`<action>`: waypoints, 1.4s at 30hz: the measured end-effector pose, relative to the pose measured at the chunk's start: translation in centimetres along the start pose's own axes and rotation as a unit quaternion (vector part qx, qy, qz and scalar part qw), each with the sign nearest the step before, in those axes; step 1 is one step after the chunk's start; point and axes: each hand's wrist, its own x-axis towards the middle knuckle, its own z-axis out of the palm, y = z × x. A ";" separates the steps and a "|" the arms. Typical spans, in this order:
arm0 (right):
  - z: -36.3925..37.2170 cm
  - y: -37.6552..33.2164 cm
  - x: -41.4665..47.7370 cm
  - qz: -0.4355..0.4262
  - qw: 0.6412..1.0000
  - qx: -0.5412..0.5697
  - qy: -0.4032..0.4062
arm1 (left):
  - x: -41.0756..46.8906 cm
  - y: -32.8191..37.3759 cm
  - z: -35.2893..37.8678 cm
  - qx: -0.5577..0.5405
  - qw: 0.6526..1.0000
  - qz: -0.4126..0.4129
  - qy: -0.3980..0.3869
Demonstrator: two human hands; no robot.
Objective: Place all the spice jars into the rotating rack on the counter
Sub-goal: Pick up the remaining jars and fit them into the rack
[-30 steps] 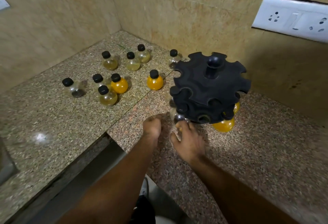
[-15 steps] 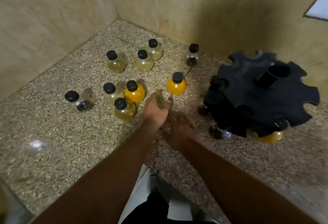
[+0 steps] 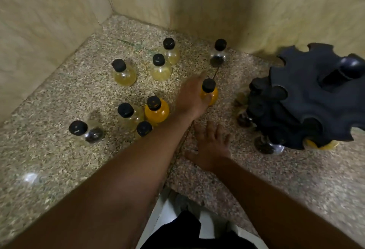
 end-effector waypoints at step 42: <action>-2.0 21.0 -15.9 0.025 0.886 0.251 0.388 | -16.5 16.4 12.9 -0.455 0.797 -0.352 -0.184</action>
